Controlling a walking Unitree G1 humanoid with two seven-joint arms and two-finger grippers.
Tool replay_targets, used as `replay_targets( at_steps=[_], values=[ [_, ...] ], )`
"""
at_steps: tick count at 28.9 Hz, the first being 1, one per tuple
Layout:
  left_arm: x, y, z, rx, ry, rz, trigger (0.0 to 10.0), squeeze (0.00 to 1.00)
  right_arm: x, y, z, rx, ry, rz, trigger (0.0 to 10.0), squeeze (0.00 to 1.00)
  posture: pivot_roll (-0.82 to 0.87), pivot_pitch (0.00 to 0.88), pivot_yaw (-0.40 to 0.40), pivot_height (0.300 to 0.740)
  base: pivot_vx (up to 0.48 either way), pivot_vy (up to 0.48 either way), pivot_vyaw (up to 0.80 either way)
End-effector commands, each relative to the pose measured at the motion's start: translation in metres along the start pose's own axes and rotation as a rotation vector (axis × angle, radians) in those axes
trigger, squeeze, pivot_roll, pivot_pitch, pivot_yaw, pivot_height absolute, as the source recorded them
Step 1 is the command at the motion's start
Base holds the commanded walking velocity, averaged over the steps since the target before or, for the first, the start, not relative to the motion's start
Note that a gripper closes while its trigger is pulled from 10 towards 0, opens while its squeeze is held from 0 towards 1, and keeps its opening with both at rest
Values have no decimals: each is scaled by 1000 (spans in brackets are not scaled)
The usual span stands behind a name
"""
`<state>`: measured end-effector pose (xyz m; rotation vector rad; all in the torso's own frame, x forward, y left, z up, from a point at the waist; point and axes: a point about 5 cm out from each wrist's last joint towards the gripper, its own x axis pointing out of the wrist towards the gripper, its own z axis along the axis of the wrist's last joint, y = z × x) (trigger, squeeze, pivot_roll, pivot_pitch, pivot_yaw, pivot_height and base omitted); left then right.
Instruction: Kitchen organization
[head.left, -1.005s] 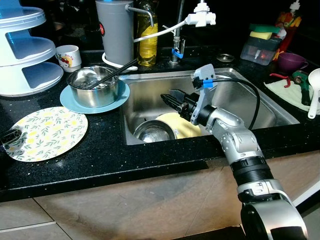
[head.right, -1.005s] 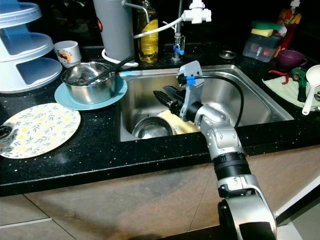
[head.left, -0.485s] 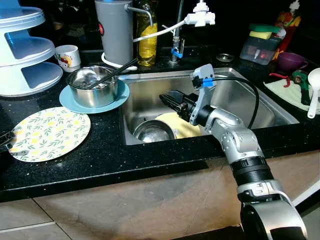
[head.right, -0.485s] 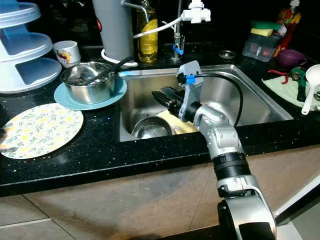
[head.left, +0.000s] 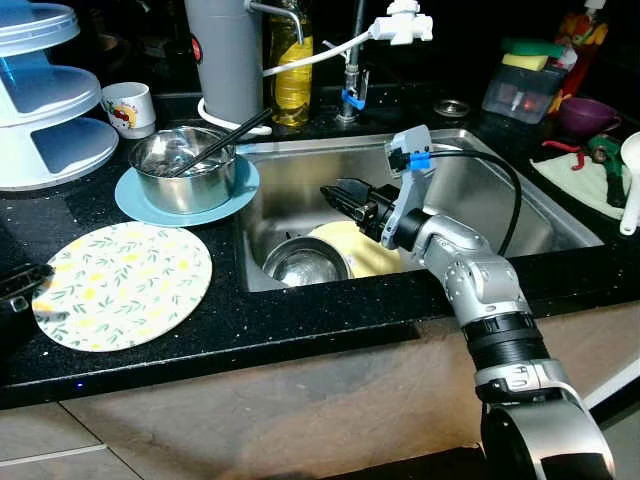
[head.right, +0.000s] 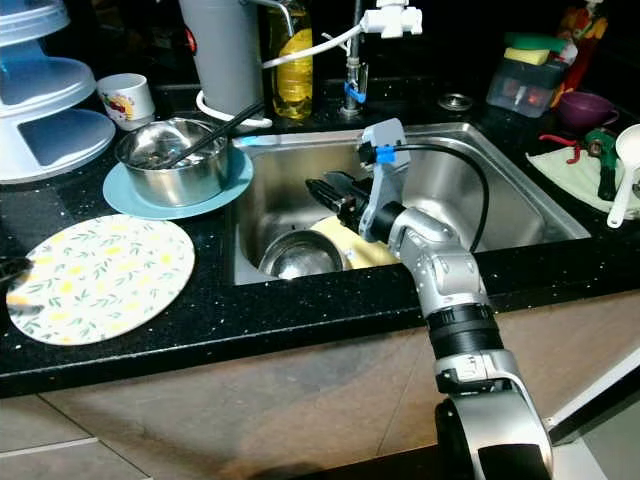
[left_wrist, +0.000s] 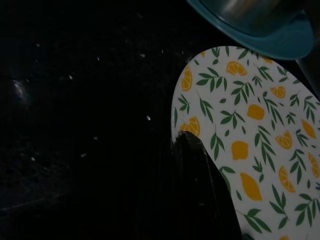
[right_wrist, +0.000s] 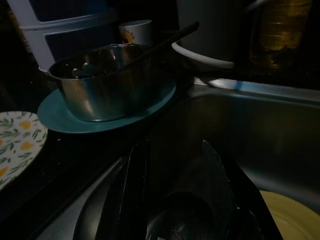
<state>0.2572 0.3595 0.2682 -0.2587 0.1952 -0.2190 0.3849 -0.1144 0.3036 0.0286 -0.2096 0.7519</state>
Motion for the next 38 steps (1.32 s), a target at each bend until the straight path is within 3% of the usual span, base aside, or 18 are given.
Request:
replay_targets(
  at_steps=[1, 5, 8, 13, 18, 21, 23, 28, 29, 33, 38],
  values=[
    [0, -4, -2, 8, 24, -14, 0, 0, 2, 3, 7, 3, -23, 13, 10000, 0, 49, 207, -19, 740, 0, 0, 0],
    [10, -11, -3, -26, -17, -52, 0, 0, 2, 3, 10, 13, -31, 9, 10000, 0, 49, 207, -19, 740, 0, 0, 0],
    [17, -25, -8, -53, -17, -141, 0, 0, 1, 3, 10, 17, -33, 6, 10000, 0, 45, 206, -16, 740, 0, 0, 0],
    [35, -49, -35, -75, 83, -272, 0, 0, 0, 2, 9, 17, -28, 3, 10000, 0, 43, 207, -12, 740, 0, 0, 0],
    [42, -58, -42, -85, 93, -297, 0, 0, 0, 2, 9, 15, -25, 2, 10000, 0, 43, 207, -12, 740, 0, 0, 0],
    [56, -72, -39, -96, -1, -331, 0, 0, 0, 2, 10, 23, -29, -3, 10000, 0, 43, 207, -14, 740, 0, 0, 0],
    [65, -79, -29, -129, -124, -337, 0, 0, -1, 1, 11, 33, -37, -11, 10000, 0, 43, 206, -13, 740, 0, 0, 0],
    [69, -83, -19, -155, -222, -351, 0, 0, -1, 1, 12, 41, -45, -16, 10000, 0, 39, 206, -10, 740, 0, 0, 0],
    [68, -87, -2, -206, -350, -388, 0, 0, -2, 0, 13, 48, -49, -21, 10000, 0, 36, 206, -7, 740, 0, 0, 0],
    [63, -88, 13, -263, -439, -412, 0, 0, -3, -1, 14, 57, -50, -28, 10000, 0, 37, 203, -8, 740, 0, 0, 0],
    [58, -93, 19, -294, -460, -473, 0, 0, -4, -2, 15, 74, -54, -30, 10000, 0, 42, 196, -9, 740, 0, 0, 0]
  ],
)
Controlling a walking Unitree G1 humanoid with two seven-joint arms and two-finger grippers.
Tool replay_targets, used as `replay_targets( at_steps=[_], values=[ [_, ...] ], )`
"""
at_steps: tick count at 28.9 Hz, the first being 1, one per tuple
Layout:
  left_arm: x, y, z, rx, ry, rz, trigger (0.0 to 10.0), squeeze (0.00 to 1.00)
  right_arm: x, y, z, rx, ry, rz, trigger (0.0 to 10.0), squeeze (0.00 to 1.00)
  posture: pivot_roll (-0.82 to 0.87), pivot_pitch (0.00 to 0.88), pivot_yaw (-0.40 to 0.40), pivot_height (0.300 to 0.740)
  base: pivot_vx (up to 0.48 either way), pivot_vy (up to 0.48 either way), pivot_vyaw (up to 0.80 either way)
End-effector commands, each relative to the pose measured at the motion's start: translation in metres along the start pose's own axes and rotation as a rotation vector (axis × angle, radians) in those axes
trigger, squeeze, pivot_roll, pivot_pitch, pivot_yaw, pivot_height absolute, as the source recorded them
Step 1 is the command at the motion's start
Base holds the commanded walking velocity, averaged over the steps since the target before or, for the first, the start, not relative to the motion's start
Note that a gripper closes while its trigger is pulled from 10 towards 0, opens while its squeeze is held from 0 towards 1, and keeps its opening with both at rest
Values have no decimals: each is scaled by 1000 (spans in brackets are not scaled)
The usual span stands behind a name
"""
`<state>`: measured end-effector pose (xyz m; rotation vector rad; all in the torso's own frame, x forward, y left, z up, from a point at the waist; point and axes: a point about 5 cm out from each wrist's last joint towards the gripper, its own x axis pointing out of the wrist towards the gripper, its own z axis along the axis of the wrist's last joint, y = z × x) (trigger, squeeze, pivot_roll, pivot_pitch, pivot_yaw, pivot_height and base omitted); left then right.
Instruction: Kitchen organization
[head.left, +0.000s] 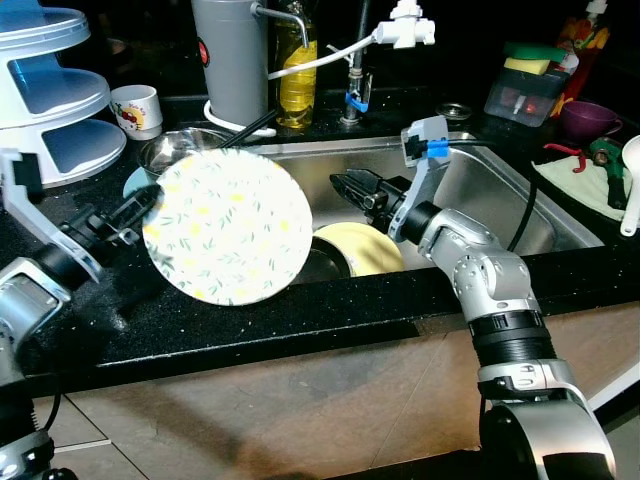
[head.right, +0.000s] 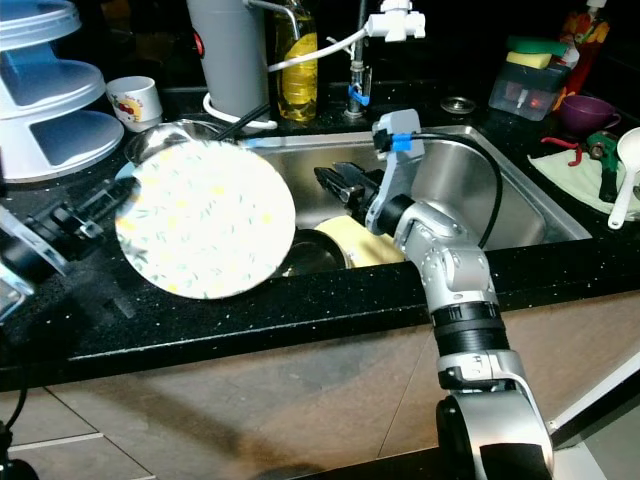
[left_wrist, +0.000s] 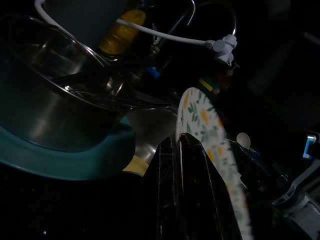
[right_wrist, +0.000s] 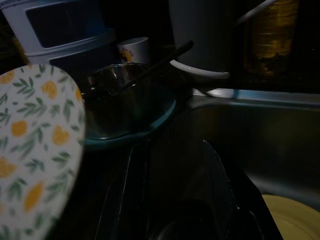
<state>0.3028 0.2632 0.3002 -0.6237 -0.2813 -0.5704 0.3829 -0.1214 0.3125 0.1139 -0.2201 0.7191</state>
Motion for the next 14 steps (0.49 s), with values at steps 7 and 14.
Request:
replay_targets(
  at_steps=[7, 14],
  values=[
    [1, -14, -4, -35, 4, -106, 0, 0, 0, 0, 6, 85, -41, -10, 10000, 718, 44, 191, -10, 740, 0, 0, 0],
    [8, -24, -9, -46, 20, -140, 0, 0, -7, -3, 13, 452, -180, -8, 10000, 1000, 42, 184, -7, 740, 0, 0, 0]
  ],
)
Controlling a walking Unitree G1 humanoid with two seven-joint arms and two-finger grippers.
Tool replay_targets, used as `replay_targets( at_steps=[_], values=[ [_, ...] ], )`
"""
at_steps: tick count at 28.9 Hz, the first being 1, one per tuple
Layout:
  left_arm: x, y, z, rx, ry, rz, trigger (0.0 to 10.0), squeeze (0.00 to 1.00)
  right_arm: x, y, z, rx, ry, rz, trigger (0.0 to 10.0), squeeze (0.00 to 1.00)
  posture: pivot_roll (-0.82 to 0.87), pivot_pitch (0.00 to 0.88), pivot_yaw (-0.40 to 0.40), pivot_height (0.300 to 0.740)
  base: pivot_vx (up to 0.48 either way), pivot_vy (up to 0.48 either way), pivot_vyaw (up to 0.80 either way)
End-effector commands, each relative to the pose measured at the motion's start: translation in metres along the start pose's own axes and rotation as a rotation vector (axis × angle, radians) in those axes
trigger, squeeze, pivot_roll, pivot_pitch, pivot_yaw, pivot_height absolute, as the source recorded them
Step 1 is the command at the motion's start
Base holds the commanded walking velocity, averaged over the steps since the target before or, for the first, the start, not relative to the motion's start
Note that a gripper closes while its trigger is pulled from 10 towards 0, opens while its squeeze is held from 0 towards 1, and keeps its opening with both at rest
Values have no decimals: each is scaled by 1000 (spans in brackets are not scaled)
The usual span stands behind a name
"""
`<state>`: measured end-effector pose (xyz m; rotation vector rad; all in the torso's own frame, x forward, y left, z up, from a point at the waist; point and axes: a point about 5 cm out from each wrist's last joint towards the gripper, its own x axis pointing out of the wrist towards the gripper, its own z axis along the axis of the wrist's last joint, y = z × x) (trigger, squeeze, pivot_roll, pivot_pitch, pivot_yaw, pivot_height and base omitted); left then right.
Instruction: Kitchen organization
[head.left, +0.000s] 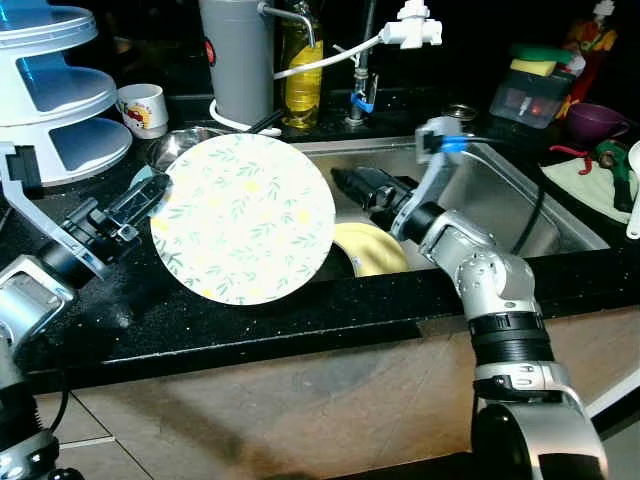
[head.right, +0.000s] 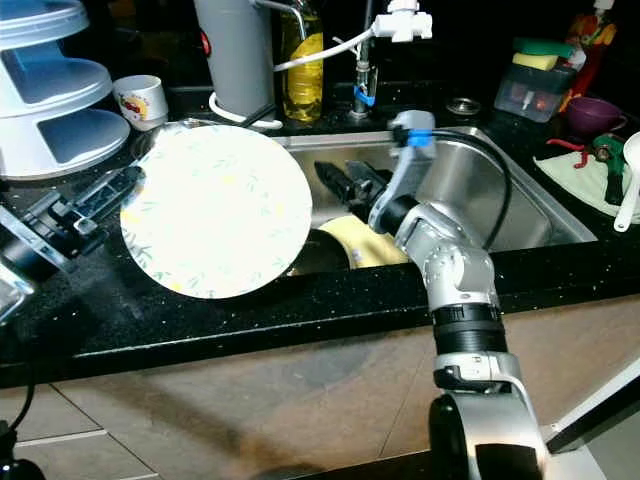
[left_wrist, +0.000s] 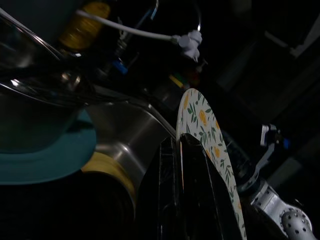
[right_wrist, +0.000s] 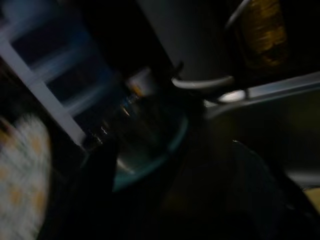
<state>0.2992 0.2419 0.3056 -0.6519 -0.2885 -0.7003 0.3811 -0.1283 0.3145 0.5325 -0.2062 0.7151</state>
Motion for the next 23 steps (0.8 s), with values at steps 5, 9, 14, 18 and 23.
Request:
replay_targets(
  at_steps=[5, 9, 14, 18, 23],
  values=[
    [2, -6, -1, 6, 8, -27, 0, 0, -5, 9, 9, 269, -38, 128, 10000, 1000, 42, 184, -7, 740, 0, 0, 0],
    [2, -7, 0, 4, 2, -30, 0, 0, -12, 22, 5, 369, -6, 289, 10000, 882, 37, 193, 1, 740, 0, 0, 0],
    [3, -7, 0, -4, -9, -30, 0, 0, -20, 41, -8, 317, 80, 397, 10000, 0, 37, 193, 1, 740, 0, 0, 0],
    [4, -8, -2, -14, -16, -31, 0, 0, -20, 54, -21, 264, 164, 404, 10000, 0, 36, 202, -4, 740, 0, 0, 0],
    [4, -8, -2, -13, -17, -33, 0, 0, -21, 55, -24, 241, 208, 400, 10000, 0, 37, 203, -7, 740, 0, 0, 0]
  ],
)
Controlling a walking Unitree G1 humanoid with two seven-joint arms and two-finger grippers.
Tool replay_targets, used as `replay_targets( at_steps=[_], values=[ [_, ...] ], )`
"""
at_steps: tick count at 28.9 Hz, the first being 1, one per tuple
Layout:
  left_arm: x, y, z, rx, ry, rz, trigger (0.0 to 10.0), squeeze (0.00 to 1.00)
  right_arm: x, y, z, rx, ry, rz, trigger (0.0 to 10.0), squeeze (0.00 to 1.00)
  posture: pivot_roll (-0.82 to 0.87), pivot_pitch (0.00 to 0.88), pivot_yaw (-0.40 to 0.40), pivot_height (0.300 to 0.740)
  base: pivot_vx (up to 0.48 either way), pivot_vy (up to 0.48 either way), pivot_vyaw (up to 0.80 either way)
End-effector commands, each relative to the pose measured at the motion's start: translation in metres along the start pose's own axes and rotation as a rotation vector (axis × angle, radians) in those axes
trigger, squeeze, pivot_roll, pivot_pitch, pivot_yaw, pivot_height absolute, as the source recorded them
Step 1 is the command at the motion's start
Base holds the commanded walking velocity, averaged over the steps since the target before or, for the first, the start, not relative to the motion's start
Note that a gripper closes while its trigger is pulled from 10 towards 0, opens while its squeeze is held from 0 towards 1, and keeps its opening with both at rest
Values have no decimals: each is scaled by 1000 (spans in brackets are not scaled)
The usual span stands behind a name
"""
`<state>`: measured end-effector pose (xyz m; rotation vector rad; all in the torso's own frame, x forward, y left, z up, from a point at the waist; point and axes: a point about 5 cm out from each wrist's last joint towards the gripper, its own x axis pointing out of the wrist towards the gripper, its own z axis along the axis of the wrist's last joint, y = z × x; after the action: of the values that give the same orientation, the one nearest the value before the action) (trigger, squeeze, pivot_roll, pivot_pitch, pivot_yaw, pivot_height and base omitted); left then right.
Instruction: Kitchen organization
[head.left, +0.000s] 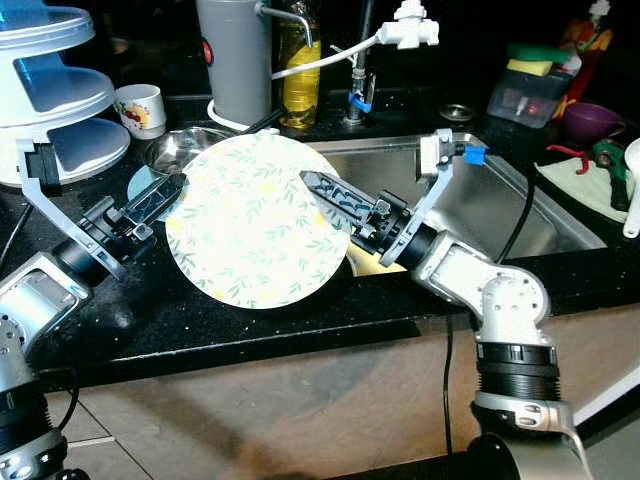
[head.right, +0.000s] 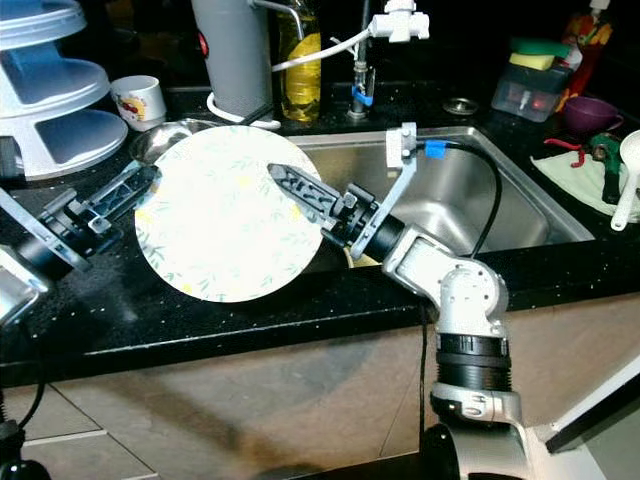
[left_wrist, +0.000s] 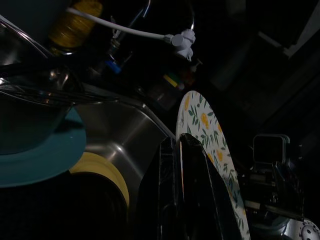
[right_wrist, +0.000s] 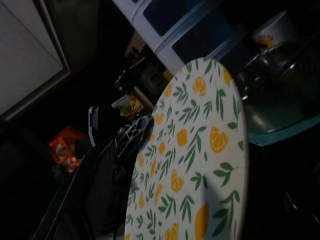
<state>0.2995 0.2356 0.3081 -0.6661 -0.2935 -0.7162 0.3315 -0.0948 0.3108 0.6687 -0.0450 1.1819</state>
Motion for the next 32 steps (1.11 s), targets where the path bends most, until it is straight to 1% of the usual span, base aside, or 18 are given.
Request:
replay_targets(
  at_steps=[1, 4, 5, 26, 27, 28, 29, 30, 31, 32],
  values=[
    [0, -3, 0, 2, -12, -17, 0, 0, -1, 2, -3, -3, 20, -2, 10000, 0, 37, 203, -7, 740, 0, 0, 0],
    [0, -3, 0, 4, -11, -15, 0, 0, -1, 2, -2, 2, 12, -5, 10000, 0, 36, 202, -7, 740, 0, 0, 0],
    [-1, -3, 1, 5, -10, -13, 0, 0, -1, 2, -2, 4, 6, -8, 0, 0, 36, 202, -7, 740, 0, 0, 0],
    [-1, 2, 0, 42, 15, 28, 0, 0, -5, 2, 3, 10, -26, -19, 0, 0, 37, 202, -5, 740, 0, 0, 0],
    [0, 4, 0, 45, 14, 51, 2471, 757, -5, 2, 5, 12, -33, -19, 0, 0, 37, 202, -5, 740, 0, 0, 0],
    [0, 6, 2, 41, 1, 63, 6863, 1000, -6, 2, 6, 12, -40, -22, 0, 0, 37, 198, -5, 740, 0, 0, 0],
    [0, 6, 2, 41, 1, 63, 6863, 1000, -6, 2, 6, 12, -40, -22, 0, 0, 37, 198, -5, 740, 0, 0, 0],
    [1, 8, 4, 39, -12, 77, 10000, 1000, -7, 1, 8, 12, -48, -27, 0, 0, 37, 198, -5, 740, 0, 0, 0],
    [1, 10, 7, 52, -25, 102, 10000, 1000, -8, 0, 12, 11, -59, -31, 0, 0, 37, 198, -5, 740, 0, 0, 0],
    [1, 10, 7, 52, -25, 102, 10000, 1000, -8, 0, 12, 11, -59, -31, 0, 0, 37, 198, -5, 740, 0, 0, 0]
  ],
)
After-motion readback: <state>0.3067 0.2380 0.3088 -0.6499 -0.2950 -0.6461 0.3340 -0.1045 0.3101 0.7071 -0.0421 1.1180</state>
